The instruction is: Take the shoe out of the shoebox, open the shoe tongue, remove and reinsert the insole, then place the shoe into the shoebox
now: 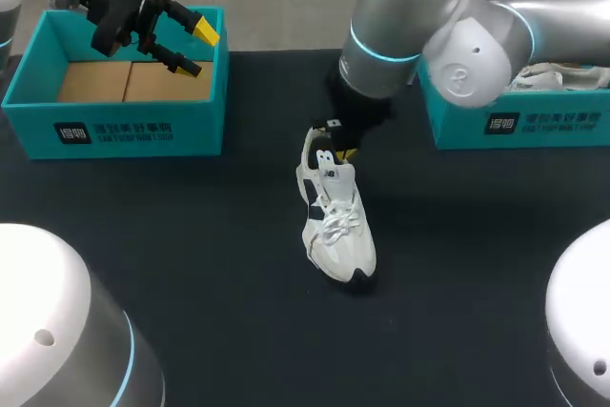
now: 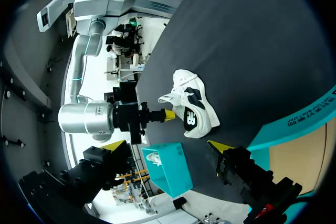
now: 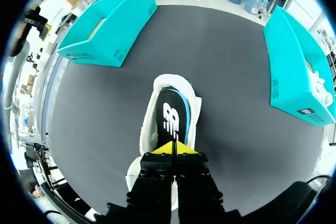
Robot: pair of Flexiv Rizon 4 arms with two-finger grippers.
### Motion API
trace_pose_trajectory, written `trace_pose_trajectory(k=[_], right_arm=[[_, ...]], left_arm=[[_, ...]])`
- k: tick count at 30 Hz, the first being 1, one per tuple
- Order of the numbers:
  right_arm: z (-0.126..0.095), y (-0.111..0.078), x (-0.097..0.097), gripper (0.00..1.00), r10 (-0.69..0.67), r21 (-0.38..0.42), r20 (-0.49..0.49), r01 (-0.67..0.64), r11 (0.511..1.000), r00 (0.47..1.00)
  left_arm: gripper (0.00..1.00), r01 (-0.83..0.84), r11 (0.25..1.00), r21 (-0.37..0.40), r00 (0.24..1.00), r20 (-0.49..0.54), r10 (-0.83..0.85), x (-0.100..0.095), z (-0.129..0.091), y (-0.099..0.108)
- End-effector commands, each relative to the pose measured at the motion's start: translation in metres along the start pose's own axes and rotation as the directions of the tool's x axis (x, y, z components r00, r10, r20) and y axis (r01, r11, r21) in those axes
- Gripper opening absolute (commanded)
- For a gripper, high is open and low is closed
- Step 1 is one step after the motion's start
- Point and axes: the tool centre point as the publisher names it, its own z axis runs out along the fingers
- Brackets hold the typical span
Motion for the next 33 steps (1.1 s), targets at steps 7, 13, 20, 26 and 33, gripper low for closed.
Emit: trace_pose_trajectory(k=[7,13,20,26,33], right_arm=[[0.012,0.003,0.004,0.0,-0.025,0.044,0.116,0.02,0.999,0.993],[0.018,0.001,0.011,0.0,-0.028,0.056,0.086,0.023,0.998,0.996],[0.031,-0.006,0.015,0.0,-0.049,0.108,0.087,0.039,0.993,0.995],[0.037,-0.01,0.008,0.0,-0.04,0.143,0.115,0.023,0.989,0.993],[0.051,-0.014,0.009,0.0,-0.042,0.179,0.114,0.021,0.984,0.993]], left_arm=[[1.0,-0.001,1.0,0.002,1.0,-0.002,0.001,0.0,-0.001,0.0],[1.0,-0.001,1.0,0.002,1.0,-0.002,0.001,0.0,-0.001,0.0],[1.0,-0.001,1.0,0.002,1.0,-0.002,0.001,0.0,-0.001,0.0],[1.0,-0.001,1.0,0.002,1.0,-0.002,0.001,0.0,-0.001,0.0],[1.0,-0.001,1.0,0.002,1.0,-0.002,0.001,0.0,-0.001,0.0]])
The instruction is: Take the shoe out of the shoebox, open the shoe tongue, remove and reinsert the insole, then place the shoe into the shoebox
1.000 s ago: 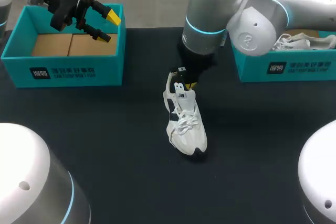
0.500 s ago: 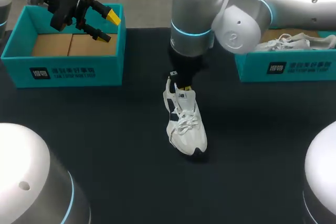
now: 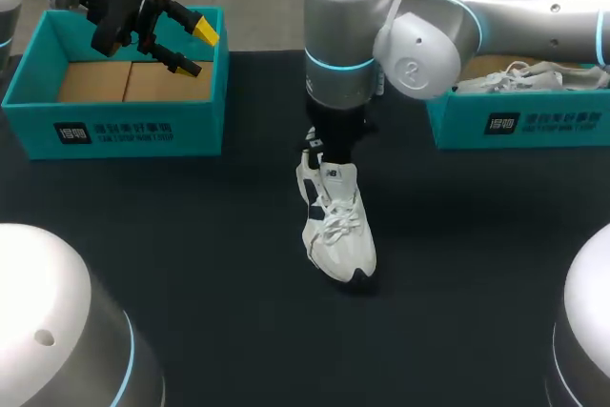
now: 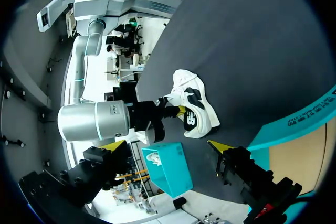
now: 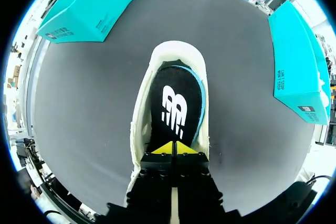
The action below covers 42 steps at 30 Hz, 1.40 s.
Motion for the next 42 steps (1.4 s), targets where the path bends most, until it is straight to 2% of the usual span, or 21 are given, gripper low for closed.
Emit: trace_pose_trajectory(k=[1,16,30,36,42], right_arm=[[0.013,0.003,0.005,0.0,-0.002,0.021,0.002,0.002,1.0,1.0],[0.044,0.002,0.008,0.0,0.006,0.058,0.028,-0.008,0.998,1.0],[0.004,0.005,-0.001,0.0,0.012,-0.016,0.125,-0.01,1.0,0.992],[0.003,0.009,-0.006,0.0,0.016,-0.032,0.171,-0.01,0.999,0.985],[0.016,0.015,-0.008,0.0,0.006,-0.01,0.218,-0.004,1.0,0.976]], left_arm=[[1.0,-0.001,1.0,0.002,1.0,-0.002,0.001,0.0,-0.001,0.0],[1.0,-0.001,1.0,0.002,1.0,-0.002,0.001,0.0,-0.001,0.0],[1.0,-0.001,1.0,0.002,1.0,-0.002,0.001,0.0,-0.001,0.0],[1.0,-0.001,1.0,0.002,1.0,-0.002,0.001,0.0,-0.001,0.0],[1.0,-0.001,1.0,0.002,1.0,-0.002,0.001,0.0,-0.001,0.0]])
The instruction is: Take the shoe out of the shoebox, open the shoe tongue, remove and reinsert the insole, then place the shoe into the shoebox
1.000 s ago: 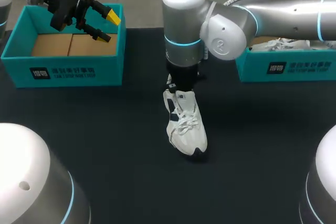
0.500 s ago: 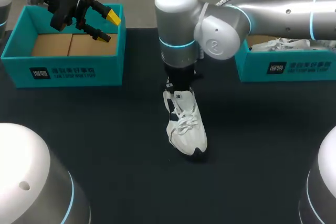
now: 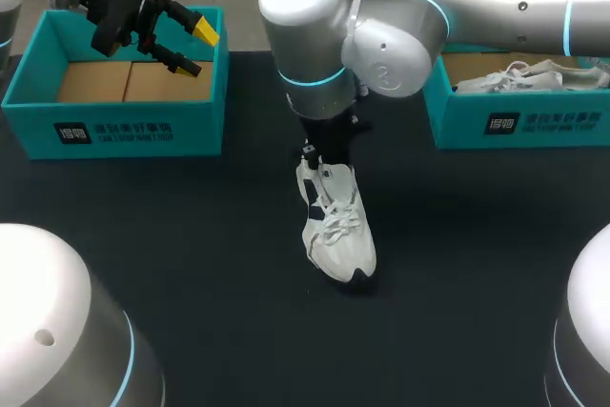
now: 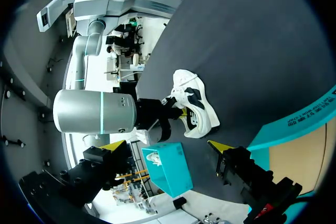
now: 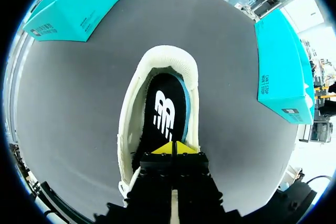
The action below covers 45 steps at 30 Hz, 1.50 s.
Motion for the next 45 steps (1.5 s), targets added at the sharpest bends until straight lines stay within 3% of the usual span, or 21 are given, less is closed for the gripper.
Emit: trace_pose_trajectory(k=[1,19,26,33,45], right_arm=[[0.011,0.006,0.007,0.0,-0.008,0.018,0.026,0.008,1.0,1.0],[0.051,0.0,0.02,0.0,-0.023,0.085,-0.011,0.024,0.996,1.0],[0.033,0.002,0.016,0.0,-0.016,0.035,-0.064,0.019,0.999,0.998],[0.01,0.008,0.007,0.0,-0.01,-0.043,-0.01,0.009,0.999,1.0],[0.027,0.032,0.012,0.0,-0.061,-0.085,0.052,0.065,0.994,0.997]], left_arm=[[1.0,-0.001,1.0,0.002,1.0,-0.002,0.001,0.0,-0.001,0.0],[1.0,-0.001,1.0,0.002,1.0,-0.002,0.001,0.0,-0.001,0.0],[1.0,-0.001,1.0,0.002,1.0,-0.002,0.001,0.0,-0.001,0.0],[1.0,-0.001,1.0,0.002,1.0,-0.002,0.001,0.0,-0.001,0.0],[1.0,-0.001,1.0,0.002,1.0,-0.002,0.001,0.0,-0.001,0.0]])
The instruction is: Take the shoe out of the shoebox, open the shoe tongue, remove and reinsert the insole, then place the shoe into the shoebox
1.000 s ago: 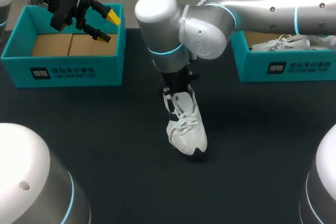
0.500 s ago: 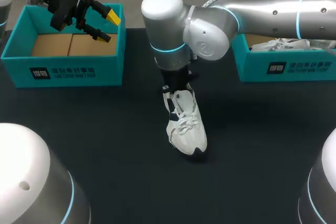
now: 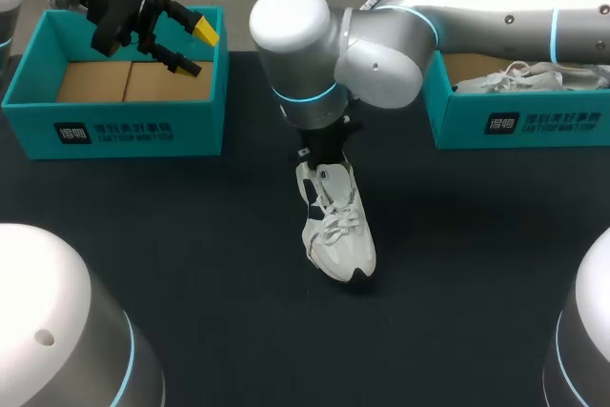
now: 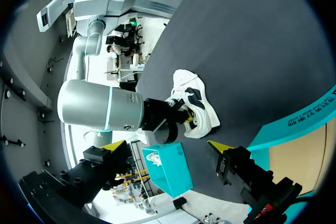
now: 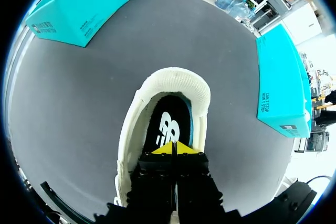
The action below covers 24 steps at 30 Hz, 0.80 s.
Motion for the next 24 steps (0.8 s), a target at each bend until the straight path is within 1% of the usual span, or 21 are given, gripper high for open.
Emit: trace_pose_trajectory(k=[1,5,7,9,12,16,24], right_arm=[[0.017,0.007,0.009,0.0,-0.015,0.027,0.006,0.015,1.0,1.0],[0.032,0.006,0.013,0.0,-0.018,0.045,-0.003,0.019,0.999,1.0],[0.041,0.006,0.014,0.0,-0.021,0.068,0.001,0.021,0.997,1.0],[0.05,0.005,0.015,0.0,-0.017,0.091,-0.014,0.018,0.996,1.0],[0.059,0.002,0.016,0.0,-0.015,0.111,-0.046,0.02,0.994,0.999],[0.06,-0.001,0.017,0.0,-0.01,0.114,-0.086,0.02,0.993,0.996],[0.054,-0.002,0.023,0.0,-0.024,0.089,-0.186,0.041,0.995,0.982]], left_arm=[[1.0,-0.001,1.0,0.002,1.0,-0.002,0.001,0.0,-0.001,0.0],[1.0,-0.001,1.0,0.002,1.0,-0.002,0.001,0.0,-0.001,0.0],[1.0,-0.001,1.0,0.002,1.0,-0.002,0.001,0.0,-0.001,0.0],[1.0,-0.001,1.0,0.002,1.0,-0.002,0.001,0.0,-0.001,0.0],[1.0,-0.001,1.0,0.002,1.0,-0.002,0.001,0.0,-0.001,0.0],[1.0,-0.001,1.0,0.002,1.0,-0.002,0.001,0.0,-0.001,0.0],[1.0,-0.001,1.0,0.002,1.0,-0.002,0.001,0.0,-0.001,0.0]])
